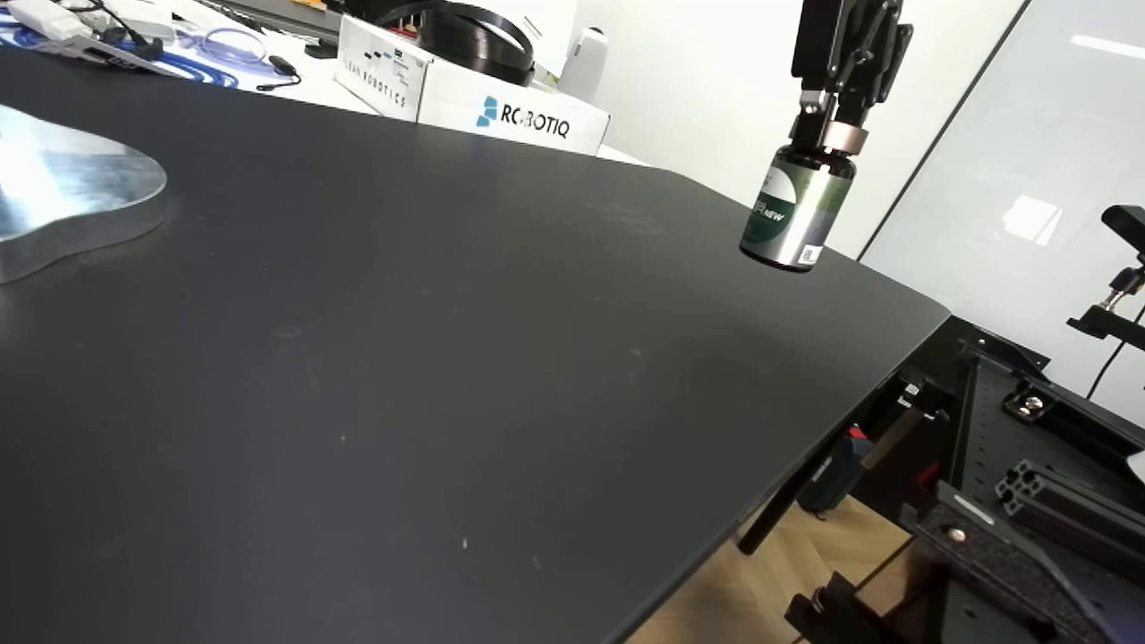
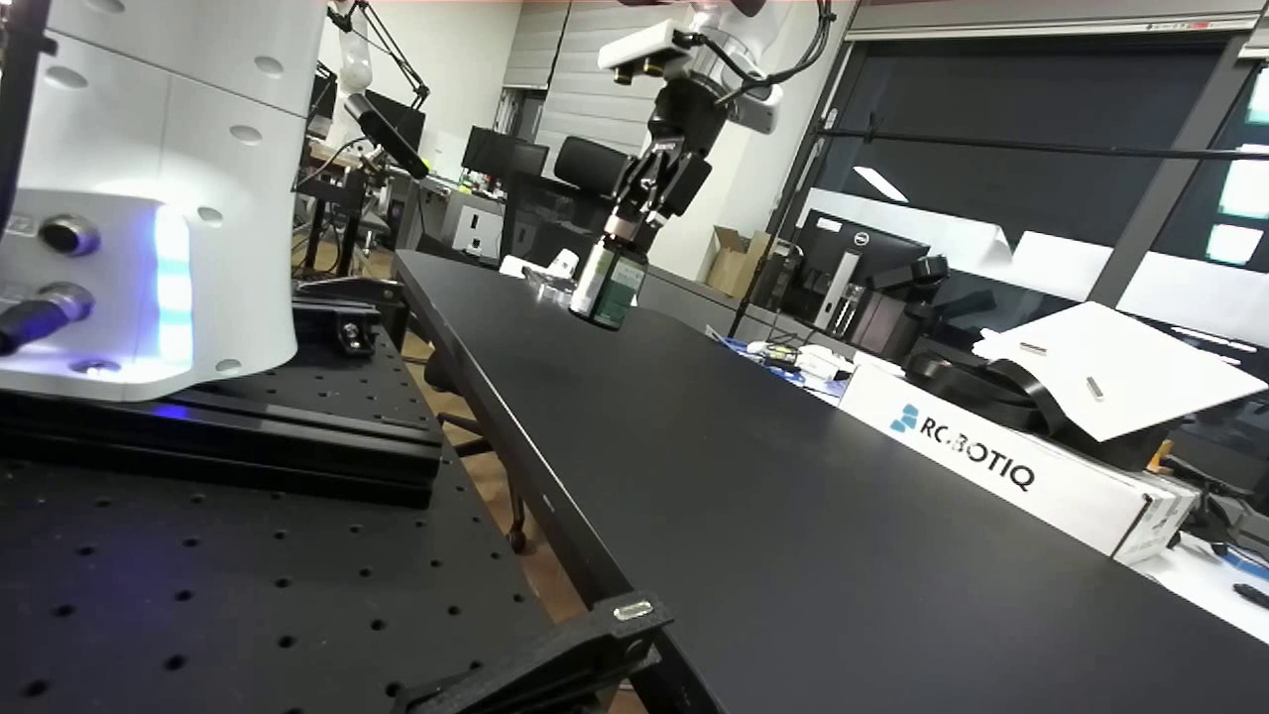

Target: Pick up the medicine bottle and move it forward.

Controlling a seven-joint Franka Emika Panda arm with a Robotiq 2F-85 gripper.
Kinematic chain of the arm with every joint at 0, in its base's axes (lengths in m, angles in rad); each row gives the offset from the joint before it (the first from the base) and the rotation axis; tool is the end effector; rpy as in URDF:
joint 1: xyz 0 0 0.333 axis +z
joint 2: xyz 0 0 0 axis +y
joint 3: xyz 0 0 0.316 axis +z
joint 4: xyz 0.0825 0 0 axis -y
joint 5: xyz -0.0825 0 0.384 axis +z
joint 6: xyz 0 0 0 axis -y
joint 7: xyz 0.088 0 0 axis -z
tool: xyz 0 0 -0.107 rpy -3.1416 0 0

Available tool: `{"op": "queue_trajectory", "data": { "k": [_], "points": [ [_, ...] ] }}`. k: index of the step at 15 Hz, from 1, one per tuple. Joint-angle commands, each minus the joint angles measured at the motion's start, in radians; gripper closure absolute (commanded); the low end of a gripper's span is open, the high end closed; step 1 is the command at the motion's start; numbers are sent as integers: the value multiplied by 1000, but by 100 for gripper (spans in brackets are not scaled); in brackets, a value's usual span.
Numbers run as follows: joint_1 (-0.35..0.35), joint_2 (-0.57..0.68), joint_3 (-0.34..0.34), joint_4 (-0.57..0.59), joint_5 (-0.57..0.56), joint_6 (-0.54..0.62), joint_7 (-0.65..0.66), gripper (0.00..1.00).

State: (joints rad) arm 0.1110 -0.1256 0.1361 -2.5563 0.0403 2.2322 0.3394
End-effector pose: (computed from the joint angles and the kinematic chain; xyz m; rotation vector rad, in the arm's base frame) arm 0.4077 0.1030 0.2970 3.0754 -0.1894 -0.3005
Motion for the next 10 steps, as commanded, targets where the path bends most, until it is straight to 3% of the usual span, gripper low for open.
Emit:
{"op": "queue_trajectory", "data": {
  "k": [1, 10],
  "points": [
    [-17, 49, -11, 107, -21, -19, -22, 64],
    [-27, 383, -60, 633, -55, -97, -16, 64]
  ]
}}
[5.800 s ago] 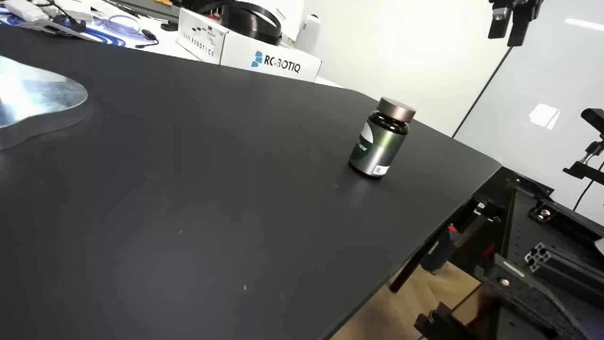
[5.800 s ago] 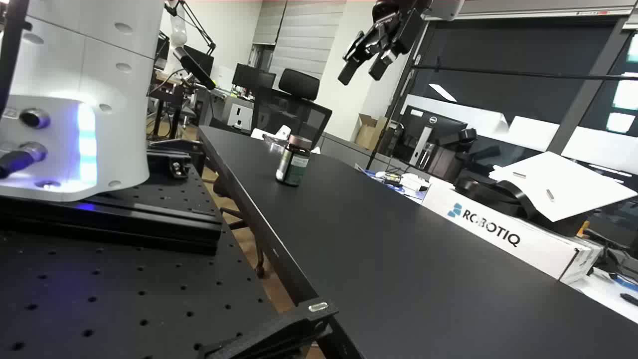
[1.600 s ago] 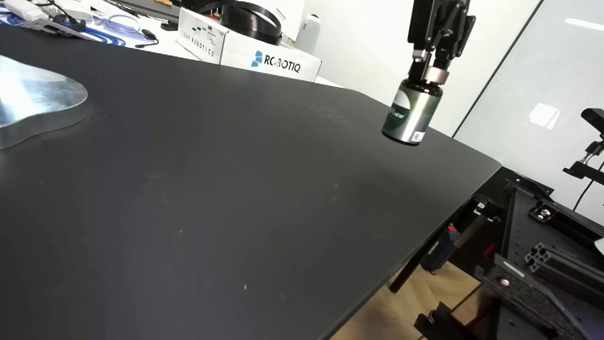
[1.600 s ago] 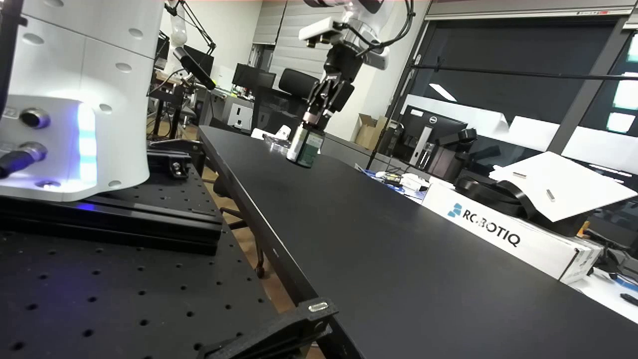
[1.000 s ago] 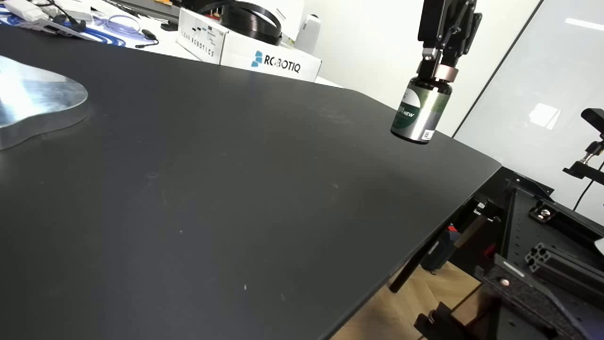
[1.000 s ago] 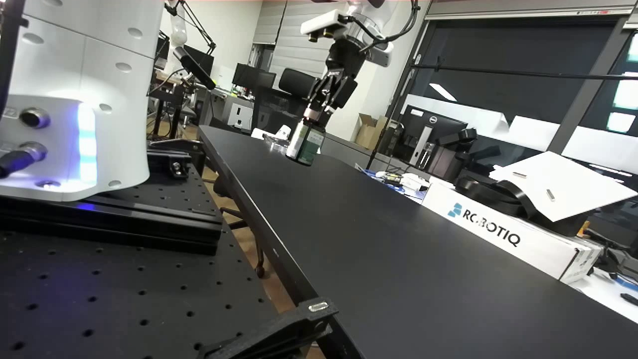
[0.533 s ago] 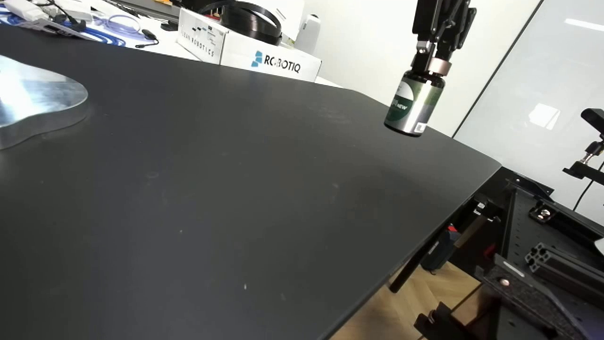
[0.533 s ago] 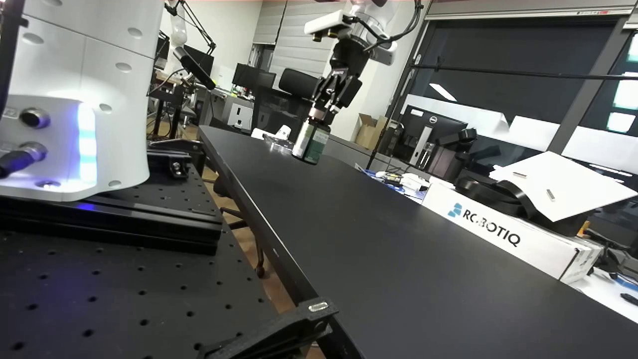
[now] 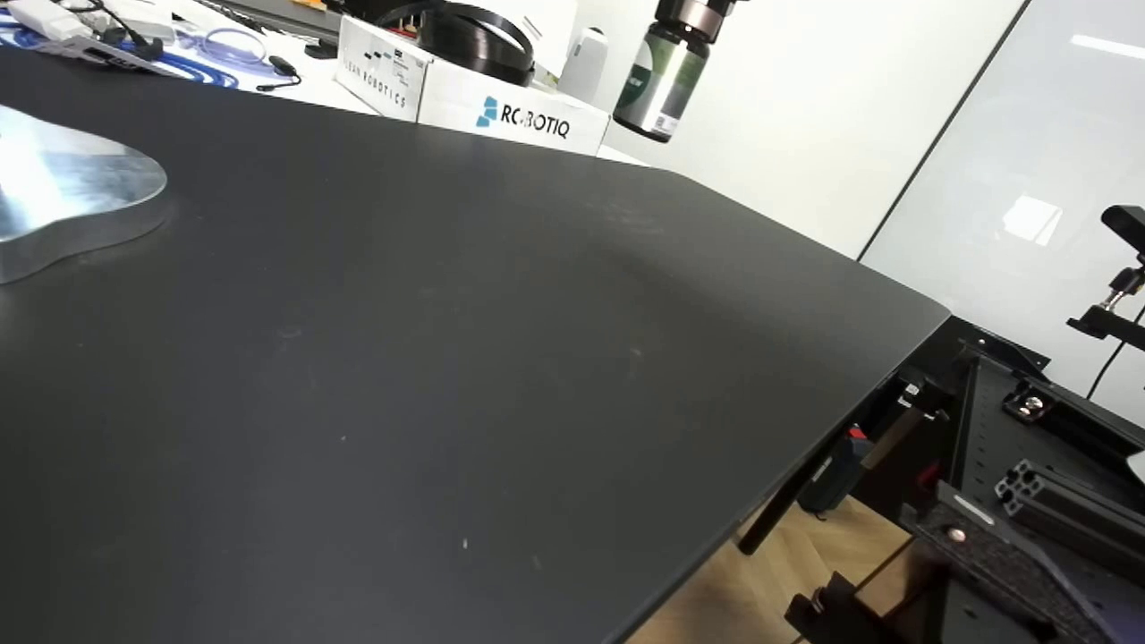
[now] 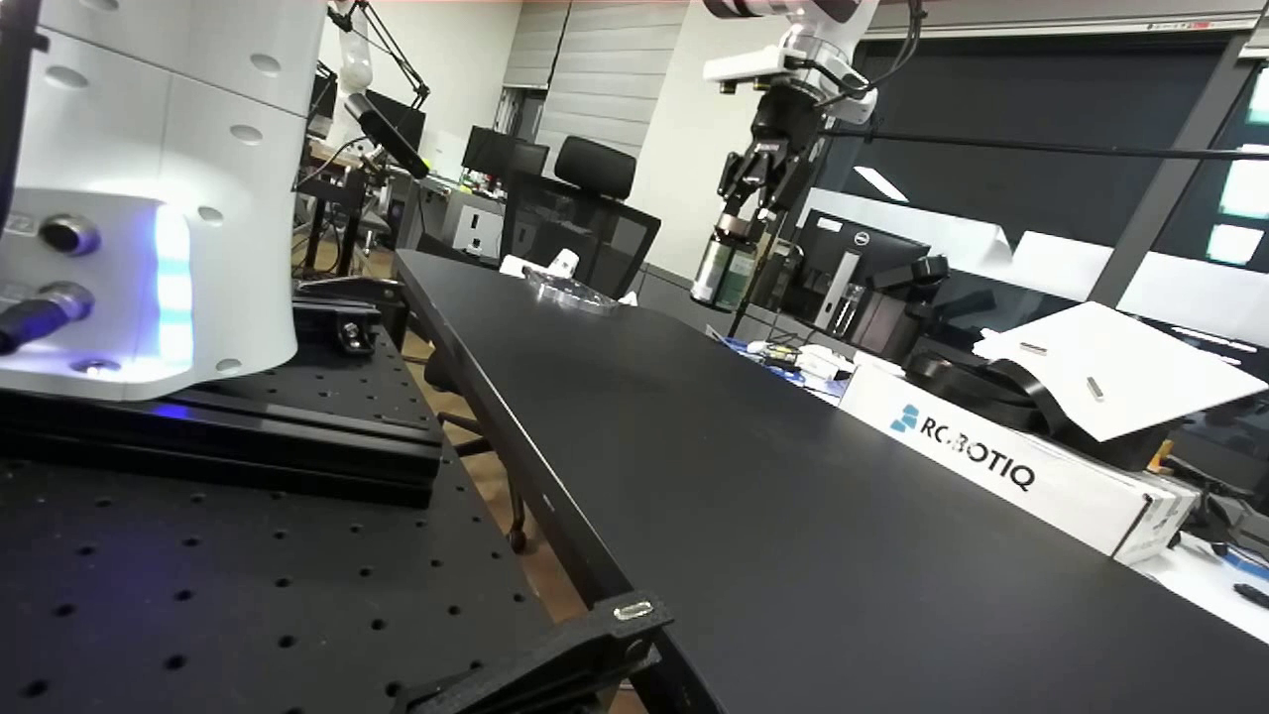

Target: Pick up the medicine bottle and move it forward.

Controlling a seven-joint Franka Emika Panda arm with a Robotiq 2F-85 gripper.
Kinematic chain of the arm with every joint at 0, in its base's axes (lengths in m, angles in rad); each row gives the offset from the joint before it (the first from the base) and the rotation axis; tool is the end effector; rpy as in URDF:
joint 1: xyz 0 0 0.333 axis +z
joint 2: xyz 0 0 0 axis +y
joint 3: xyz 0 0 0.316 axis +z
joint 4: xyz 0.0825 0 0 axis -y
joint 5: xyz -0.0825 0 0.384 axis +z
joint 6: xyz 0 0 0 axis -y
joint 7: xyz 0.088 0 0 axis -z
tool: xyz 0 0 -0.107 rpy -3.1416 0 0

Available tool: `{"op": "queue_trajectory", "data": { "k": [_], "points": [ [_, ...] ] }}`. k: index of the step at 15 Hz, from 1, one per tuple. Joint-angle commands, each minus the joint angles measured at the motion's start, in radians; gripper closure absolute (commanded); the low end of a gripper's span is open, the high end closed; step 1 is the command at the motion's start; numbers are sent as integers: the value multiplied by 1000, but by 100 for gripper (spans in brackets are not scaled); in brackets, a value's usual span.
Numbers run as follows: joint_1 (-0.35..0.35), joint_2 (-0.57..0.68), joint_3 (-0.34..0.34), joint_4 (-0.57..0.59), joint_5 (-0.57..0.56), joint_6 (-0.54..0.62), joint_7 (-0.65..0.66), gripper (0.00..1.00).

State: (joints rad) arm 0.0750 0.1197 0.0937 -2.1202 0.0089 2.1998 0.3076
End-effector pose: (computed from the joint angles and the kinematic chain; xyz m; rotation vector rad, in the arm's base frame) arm 0.5478 0.0930 0.3533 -3.1243 0.2265 0.0670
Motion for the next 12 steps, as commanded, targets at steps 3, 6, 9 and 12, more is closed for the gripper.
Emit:
{"op": "queue_trajectory", "data": {
  "k": [3, 6, 9, 12],
  "points": [
    [19, 258, -35, 365, -31, -84, 15, 64],
    [22, 392, -51, 528, -19, -111, 1, 64],
    [26, 520, -67, 682, -17, -141, -6, 64],
    [28, 623, -79, 809, -13, -160, -17, 64]
  ]
}}
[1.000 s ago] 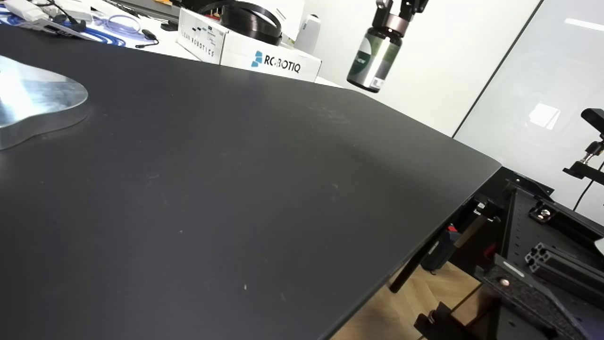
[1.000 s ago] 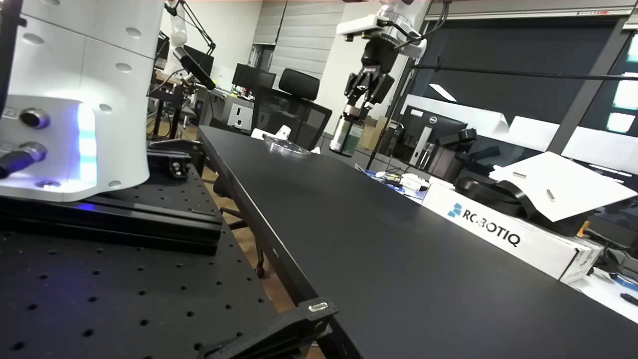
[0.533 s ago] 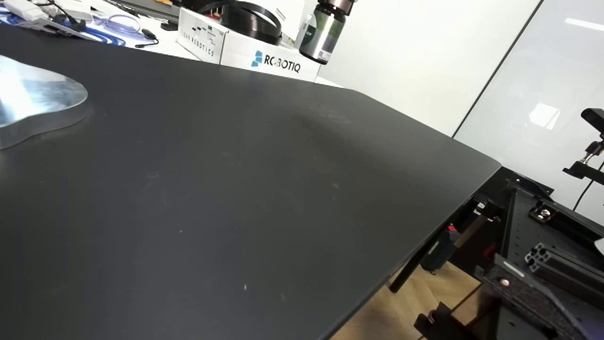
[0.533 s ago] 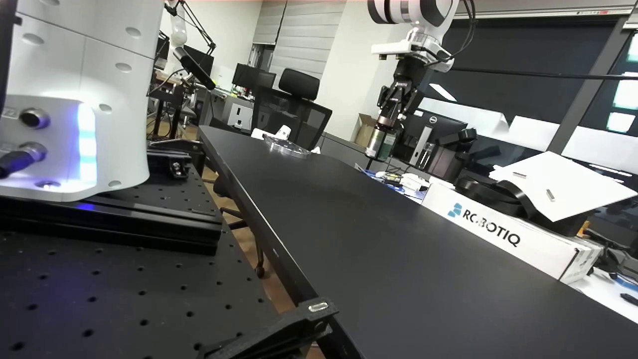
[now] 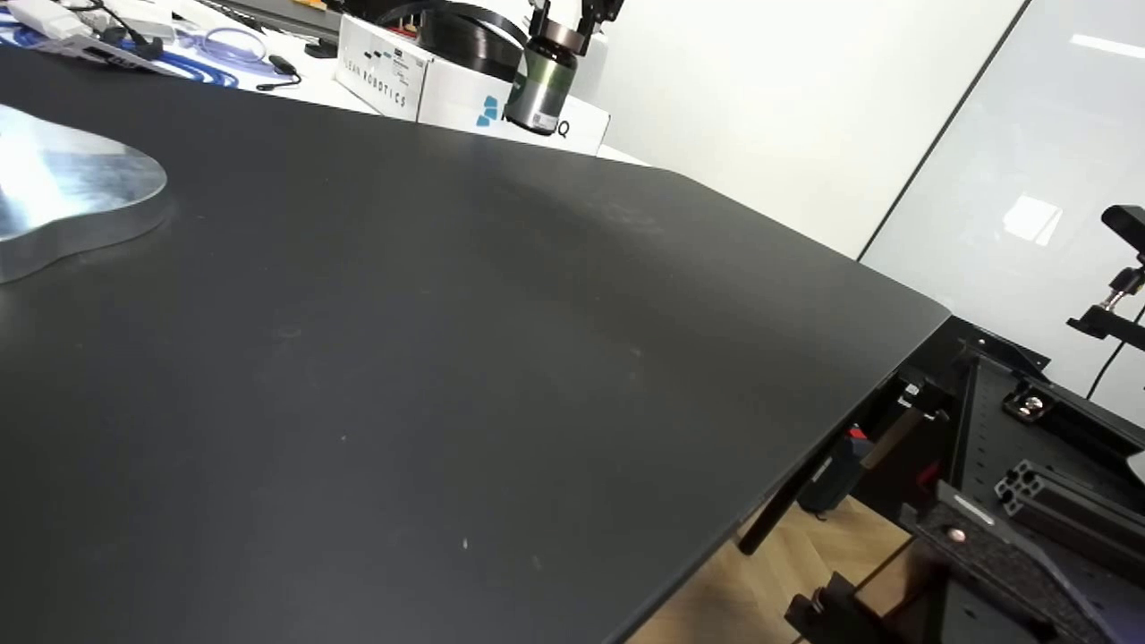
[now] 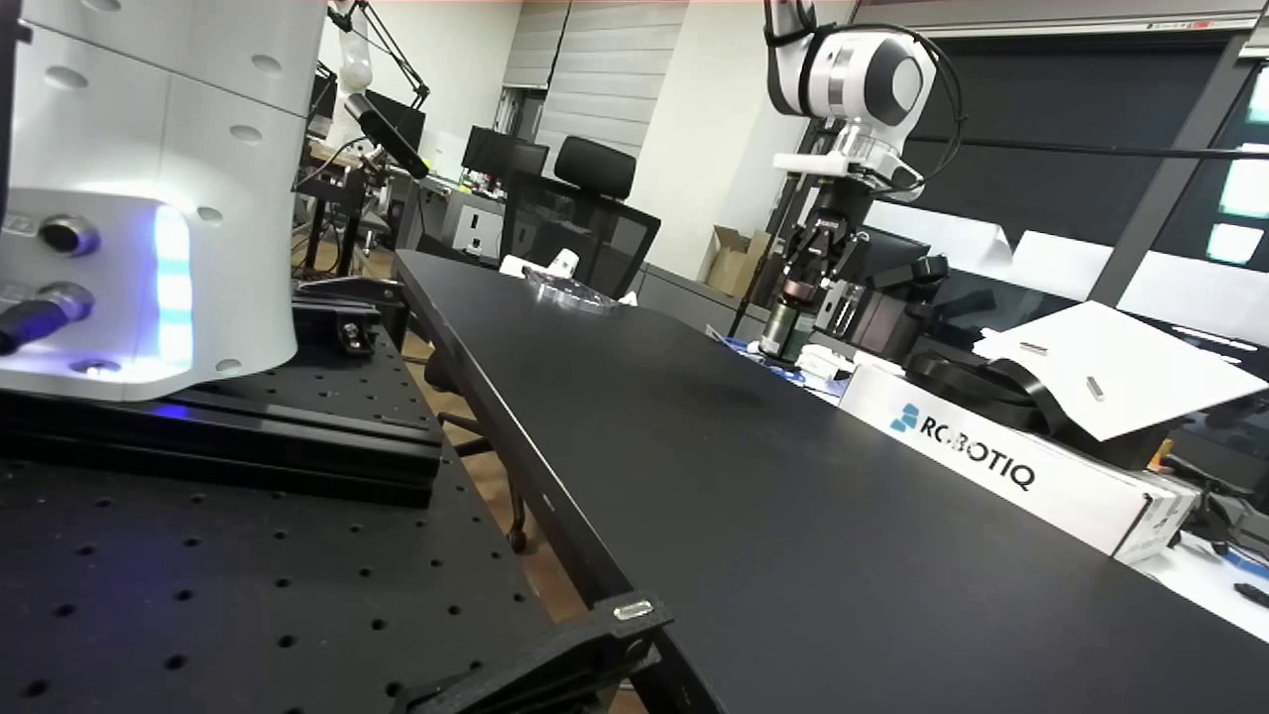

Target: Pick up the medicine bottle and move it forward.

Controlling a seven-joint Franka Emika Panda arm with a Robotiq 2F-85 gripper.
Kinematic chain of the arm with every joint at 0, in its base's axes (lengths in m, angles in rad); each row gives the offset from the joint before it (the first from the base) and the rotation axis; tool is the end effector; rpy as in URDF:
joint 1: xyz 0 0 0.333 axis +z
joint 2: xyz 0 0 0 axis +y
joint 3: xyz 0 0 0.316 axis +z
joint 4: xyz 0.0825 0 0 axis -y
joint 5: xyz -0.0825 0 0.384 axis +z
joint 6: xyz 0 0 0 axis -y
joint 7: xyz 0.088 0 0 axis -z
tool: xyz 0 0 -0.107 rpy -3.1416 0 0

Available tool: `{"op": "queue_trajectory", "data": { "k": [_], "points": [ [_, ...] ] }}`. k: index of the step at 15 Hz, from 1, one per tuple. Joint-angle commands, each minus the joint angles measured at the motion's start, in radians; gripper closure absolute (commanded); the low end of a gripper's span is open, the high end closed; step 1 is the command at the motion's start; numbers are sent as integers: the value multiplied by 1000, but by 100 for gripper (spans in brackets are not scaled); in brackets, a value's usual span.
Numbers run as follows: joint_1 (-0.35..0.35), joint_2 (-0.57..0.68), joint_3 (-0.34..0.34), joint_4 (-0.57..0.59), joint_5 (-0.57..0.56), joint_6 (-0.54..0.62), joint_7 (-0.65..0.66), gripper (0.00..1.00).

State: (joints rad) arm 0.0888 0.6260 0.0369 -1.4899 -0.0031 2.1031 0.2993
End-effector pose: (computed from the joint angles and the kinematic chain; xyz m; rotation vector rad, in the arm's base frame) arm 0.7047 0.0845 0.3043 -3.1130 0.2792 0.0252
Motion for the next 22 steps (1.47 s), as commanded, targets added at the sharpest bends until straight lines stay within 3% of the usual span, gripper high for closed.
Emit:
{"op": "queue_trajectory", "data": {
  "k": [1, 7, 15, 16, 17, 19, 22],
  "points": [
    [15, 144, -25, 211, 0, -66, -12, 64],
    [13, 262, -32, 349, 9, -97, -13, 64],
    [10, 344, -43, 451, 8, -143, -9, 64],
    [9, 346, -42, 459, 10, -155, -15, 14],
    [6, 336, -37, 455, 17, -168, -19, 13],
    [6, 293, -30, 431, 23, -204, -27, 2],
    [6, 195, -8, 370, 39, -259, -73, 0]
  ]
}}
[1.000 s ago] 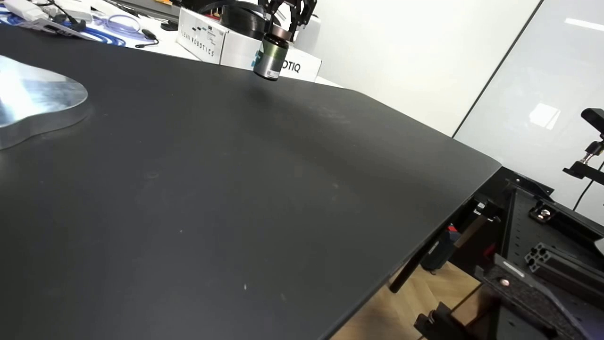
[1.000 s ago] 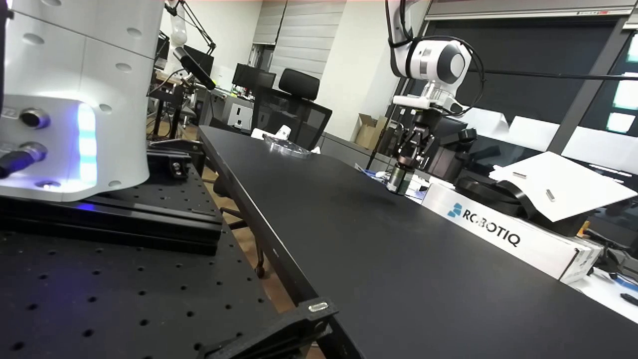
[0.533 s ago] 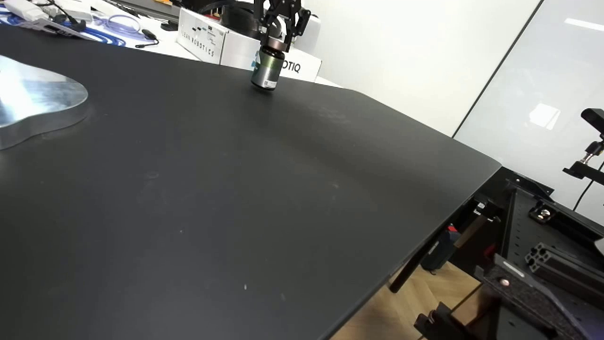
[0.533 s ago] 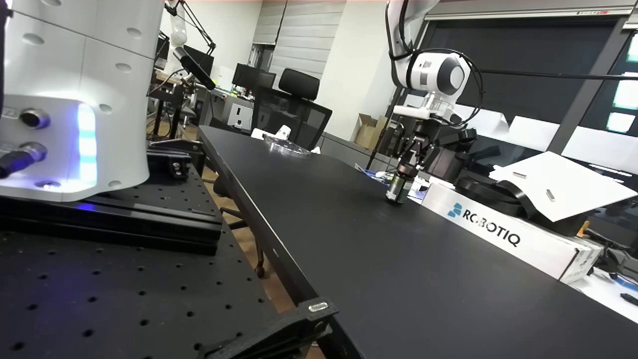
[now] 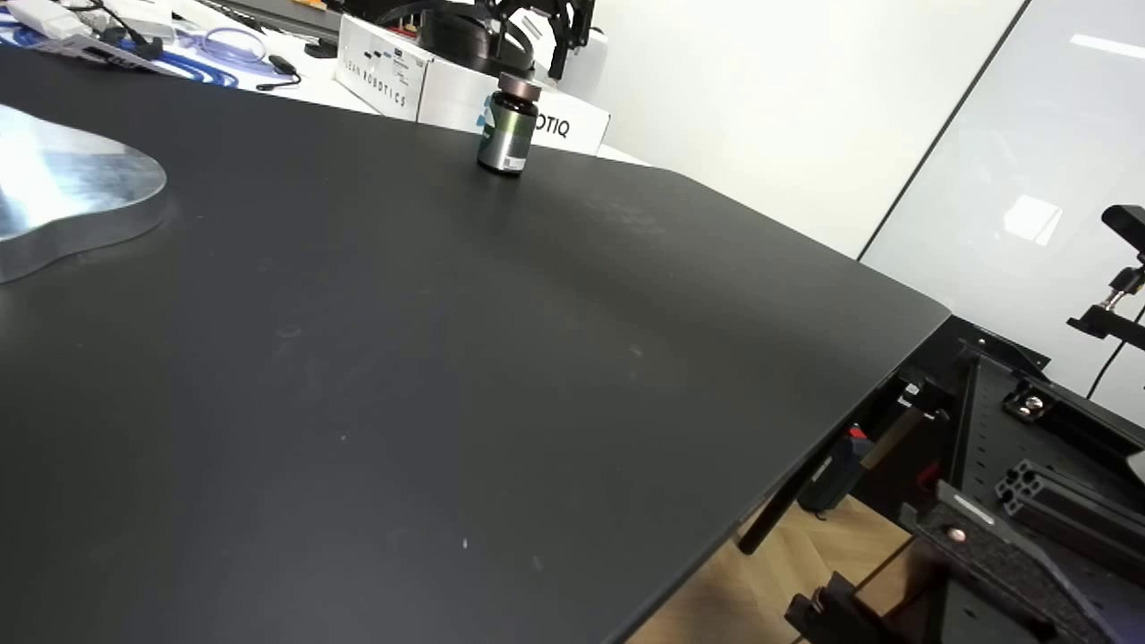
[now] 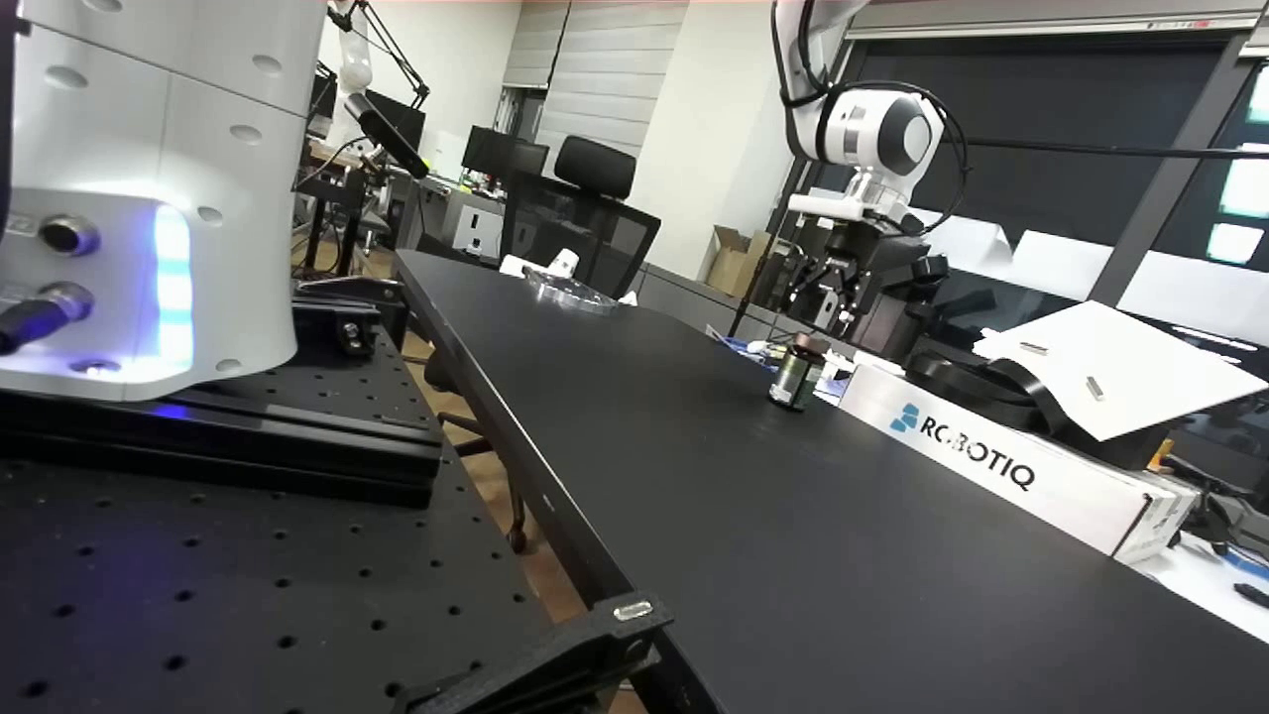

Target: Pick up the medicine bottle and move it forward.

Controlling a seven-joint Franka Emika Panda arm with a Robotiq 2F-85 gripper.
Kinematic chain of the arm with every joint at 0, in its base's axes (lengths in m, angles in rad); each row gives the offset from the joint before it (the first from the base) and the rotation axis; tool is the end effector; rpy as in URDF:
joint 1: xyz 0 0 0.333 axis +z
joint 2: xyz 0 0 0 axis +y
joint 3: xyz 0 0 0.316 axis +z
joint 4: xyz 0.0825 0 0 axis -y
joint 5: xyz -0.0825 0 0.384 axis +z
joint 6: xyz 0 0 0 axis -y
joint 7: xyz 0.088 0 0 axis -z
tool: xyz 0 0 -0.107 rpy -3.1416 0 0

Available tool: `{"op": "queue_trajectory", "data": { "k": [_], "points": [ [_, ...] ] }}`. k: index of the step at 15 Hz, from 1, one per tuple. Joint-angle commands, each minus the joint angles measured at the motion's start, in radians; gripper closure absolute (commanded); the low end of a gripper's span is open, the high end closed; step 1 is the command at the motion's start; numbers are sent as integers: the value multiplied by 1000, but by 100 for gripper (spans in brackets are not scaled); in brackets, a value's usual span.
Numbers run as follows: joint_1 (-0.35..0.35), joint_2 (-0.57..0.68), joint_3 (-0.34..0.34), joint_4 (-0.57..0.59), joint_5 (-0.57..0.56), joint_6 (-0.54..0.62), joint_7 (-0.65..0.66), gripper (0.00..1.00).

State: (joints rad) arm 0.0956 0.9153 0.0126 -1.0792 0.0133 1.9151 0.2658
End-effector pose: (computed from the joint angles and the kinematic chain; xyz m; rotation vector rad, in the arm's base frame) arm 0.7598 0.0804 0.2639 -3.1207 0.2614 0.1287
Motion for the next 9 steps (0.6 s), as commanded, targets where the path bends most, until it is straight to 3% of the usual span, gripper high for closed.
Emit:
{"op": "queue_trajectory", "data": {
  "k": [1, 6, 7, 9],
  "points": [
    [0, -135, 23, -71, 27, -87, -57, 0],
    [14, -301, 36, -236, 22, -113, -90, 0],
    [15, -212, 29, -110, 19, -117, -78, 0],
    [20, -259, 31, -171, 18, -120, -81, 0]
  ]
}}
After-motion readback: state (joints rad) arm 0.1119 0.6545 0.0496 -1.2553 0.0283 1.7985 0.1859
